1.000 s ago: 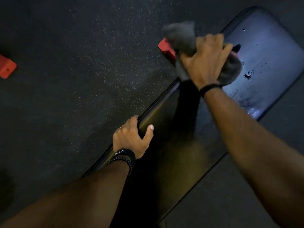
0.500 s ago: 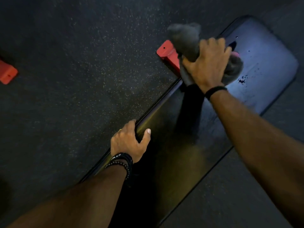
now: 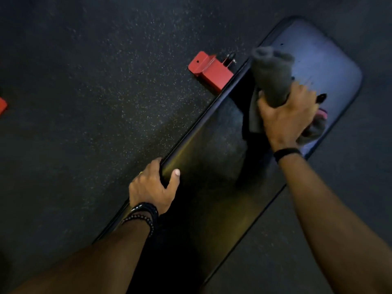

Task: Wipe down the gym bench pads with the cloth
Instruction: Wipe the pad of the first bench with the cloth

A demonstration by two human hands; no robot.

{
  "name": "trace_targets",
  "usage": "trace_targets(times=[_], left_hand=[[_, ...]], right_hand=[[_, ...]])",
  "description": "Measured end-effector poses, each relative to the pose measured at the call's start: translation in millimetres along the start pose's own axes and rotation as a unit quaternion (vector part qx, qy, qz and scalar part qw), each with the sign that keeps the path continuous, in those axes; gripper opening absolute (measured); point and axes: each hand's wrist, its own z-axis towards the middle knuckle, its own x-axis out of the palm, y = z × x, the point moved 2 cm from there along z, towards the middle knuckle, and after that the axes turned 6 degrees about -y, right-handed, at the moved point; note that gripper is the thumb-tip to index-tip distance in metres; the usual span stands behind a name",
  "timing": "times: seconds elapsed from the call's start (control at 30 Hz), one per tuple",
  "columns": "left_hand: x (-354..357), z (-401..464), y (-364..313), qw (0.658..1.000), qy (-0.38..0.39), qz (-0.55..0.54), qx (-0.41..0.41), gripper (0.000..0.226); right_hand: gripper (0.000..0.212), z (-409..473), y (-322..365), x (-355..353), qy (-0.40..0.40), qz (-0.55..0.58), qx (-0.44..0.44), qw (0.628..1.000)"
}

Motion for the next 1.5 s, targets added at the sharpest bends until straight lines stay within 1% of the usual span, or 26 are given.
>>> trace_targets(times=[0.03, 0.1, 0.17, 0.23, 0.27, 0.3, 0.33, 0.37, 0.4, 0.43, 0.57, 0.63, 0.8, 0.97, 1.13, 1.27, 1.37, 1.5], left_hand=[[-0.5, -0.4, 0.2, 1.0, -0.003, -0.002, 0.001, 0.08], [-1.8, -0.7, -0.5, 1.0, -0.014, -0.006, -0.001, 0.081], [-1.0, -0.5, -3.2, 1.0, -0.016, -0.011, -0.002, 0.081], [0.2, -0.9, -4.1, 1.0, -0.02, -0.008, 0.001, 0.08], [0.5, -0.6, -4.4, 1.0, -0.021, -0.005, 0.002, 0.08], [0.7, -0.5, -4.6, 1.0, -0.023, -0.003, 0.005, 0.08], [1.0, -0.4, -4.5, 1.0, -0.027, -0.002, 0.008, 0.081], [1.2, -0.2, -3.3, 0.999, -0.034, -0.001, 0.011, 0.081], [1.6, 0.6, -1.8, 0.999, -0.04, 0.0, 0.011, 0.081], [2.3, 0.7, 0.2, 0.999, -0.042, 0.001, 0.01, 0.082], [3.7, -1.6, -0.4, 0.999, -0.047, -0.004, 0.007, 0.082], [4.9, -0.5, -3.9, 0.999, -0.047, -0.003, 0.005, 0.083], [5.1, -0.6, -0.2, 0.999, -0.033, 0.017, 0.0, 0.086], [1.7, -1.6, -4.3, 0.999, -0.039, 0.001, 0.005, 0.087], [1.8, -1.4, -3.9, 0.999, -0.035, 0.008, 0.004, 0.084], [0.4, -3.6, -5.0, 1.0, -0.014, 0.019, -0.003, 0.076], [-9.5, 1.5, -28.2, 0.999, -0.002, 0.03, 0.033, 0.076], [-9.6, 47.6, -112.4, 0.989, -0.039, -0.05, 0.132, 0.079]], right_hand=[[0.054, -20.6, 2.8, -7.3, 0.013, 0.032, -0.01, 0.999], [0.046, -83.3, 3.8, -31.7, 0.061, 0.088, -0.063, 0.992], [0.046, -136.0, -5.1, -55.7, 0.117, 0.101, -0.125, 0.98], [0.047, -134.3, -19.9, -61.1, 0.144, 0.095, -0.176, 0.969], [0.048, -117.0, -28.8, -54.9, 0.121, 0.074, -0.175, 0.974], [0.049, -92.7, -35.0, -48.1, 0.083, 0.05, -0.132, 0.986], [0.051, -63.5, -40.8, -41.0, 0.038, 0.031, -0.06, 0.997], [0.054, -36.9, -44.9, -35.4, 0.011, 0.024, 0.019, 0.999], [0.056, -21.3, -47.4, -30.4, -0.004, 0.021, 0.071, 0.997], [0.057, -20.4, -47.5, -28.3, -0.005, 0.015, 0.088, 0.996], [0.055, -90.7, -56.9, -40.5, 0.009, 0.057, 0.019, 0.998], [0.056, -105.6, -64.1, -39.4, -0.001, 0.05, 0.022, 0.998], [0.059, -103.4, -59.3, -34.9, -0.018, 0.02, 0.029, 0.999], [0.058, -99.7, -60.9, -34.0, 0.004, 0.004, 0.039, 0.999], [0.06, -98.1, -59.0, -35.2, 0.021, 0.001, 0.035, 0.999], [0.059, -99.3, -63.2, -38.1, 0.028, 0.002, 0.038, 0.999], [0.059, -98.7, -63.6, -37.0, 0.015, 0.011, 0.031, 0.999], [0.061, -99.6, -67.0, -37.1, 0.014, 0.012, 0.039, 0.999]])
